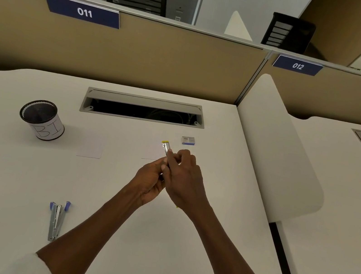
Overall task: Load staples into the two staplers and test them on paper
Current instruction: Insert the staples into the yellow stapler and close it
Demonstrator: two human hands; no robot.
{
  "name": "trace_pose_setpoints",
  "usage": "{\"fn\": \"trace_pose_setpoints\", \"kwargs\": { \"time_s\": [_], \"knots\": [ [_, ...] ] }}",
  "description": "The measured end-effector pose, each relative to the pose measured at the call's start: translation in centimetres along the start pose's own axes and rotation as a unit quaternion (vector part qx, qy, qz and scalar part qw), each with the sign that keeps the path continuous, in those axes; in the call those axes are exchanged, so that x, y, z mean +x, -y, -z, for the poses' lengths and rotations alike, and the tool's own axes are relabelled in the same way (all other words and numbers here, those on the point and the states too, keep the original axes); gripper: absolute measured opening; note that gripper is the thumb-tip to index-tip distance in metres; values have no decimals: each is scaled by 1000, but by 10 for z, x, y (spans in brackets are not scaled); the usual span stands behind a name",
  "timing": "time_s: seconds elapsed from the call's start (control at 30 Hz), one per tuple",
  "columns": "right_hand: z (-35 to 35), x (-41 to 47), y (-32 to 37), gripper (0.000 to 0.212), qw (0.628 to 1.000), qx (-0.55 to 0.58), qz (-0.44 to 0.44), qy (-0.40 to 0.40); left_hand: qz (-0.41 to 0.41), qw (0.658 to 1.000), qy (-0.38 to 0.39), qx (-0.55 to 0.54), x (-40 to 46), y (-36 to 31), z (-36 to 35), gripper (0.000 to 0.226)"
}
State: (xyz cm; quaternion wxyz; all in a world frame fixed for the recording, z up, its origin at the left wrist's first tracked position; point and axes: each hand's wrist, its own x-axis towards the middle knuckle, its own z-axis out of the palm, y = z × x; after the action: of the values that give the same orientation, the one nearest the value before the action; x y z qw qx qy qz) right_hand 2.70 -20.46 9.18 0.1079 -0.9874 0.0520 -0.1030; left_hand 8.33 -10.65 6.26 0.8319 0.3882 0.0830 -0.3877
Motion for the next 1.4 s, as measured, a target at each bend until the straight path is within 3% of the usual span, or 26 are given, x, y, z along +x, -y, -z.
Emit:
{"fn": "trace_pose_setpoints", "kwargs": {
  "time_s": [0.27, 0.57, 0.83, 1.0, 1.1, 1.23, 1.3, 1.4],
  "knots": [
    [14, 15, -13, 19, 986, 150, -38, -59, -1, 1000, -4, 13, 4, 5, -4, 26],
    [23, 23, -21, 19, 985, 166, -39, 11, 2, 998, -25, 60, 6, 5, -2, 24],
    [15, 26, -15, 19, 982, 159, -90, -40, 5, 998, -5, 66, 7, 1, -4, 23],
    [13, 21, -12, 17, 956, 232, -157, -89, 12, 999, 4, 45, 8, 1, -7, 25],
    [13, 12, -12, 38, 945, 237, -223, -41, 13, 1000, 3, -4, 11, -3, -10, 24],
    [20, 2, -15, 67, 914, 240, -290, 152, 8, 999, -20, -28, 17, -6, -5, 24],
    [25, -3, -14, 59, 915, 221, -282, 186, 8, 999, -34, -24, 19, -6, -1, 24],
    [42, -3, -11, 32, 929, 197, -270, 161, 16, 998, -50, -23, 19, -3, 4, 22]
  ]
}}
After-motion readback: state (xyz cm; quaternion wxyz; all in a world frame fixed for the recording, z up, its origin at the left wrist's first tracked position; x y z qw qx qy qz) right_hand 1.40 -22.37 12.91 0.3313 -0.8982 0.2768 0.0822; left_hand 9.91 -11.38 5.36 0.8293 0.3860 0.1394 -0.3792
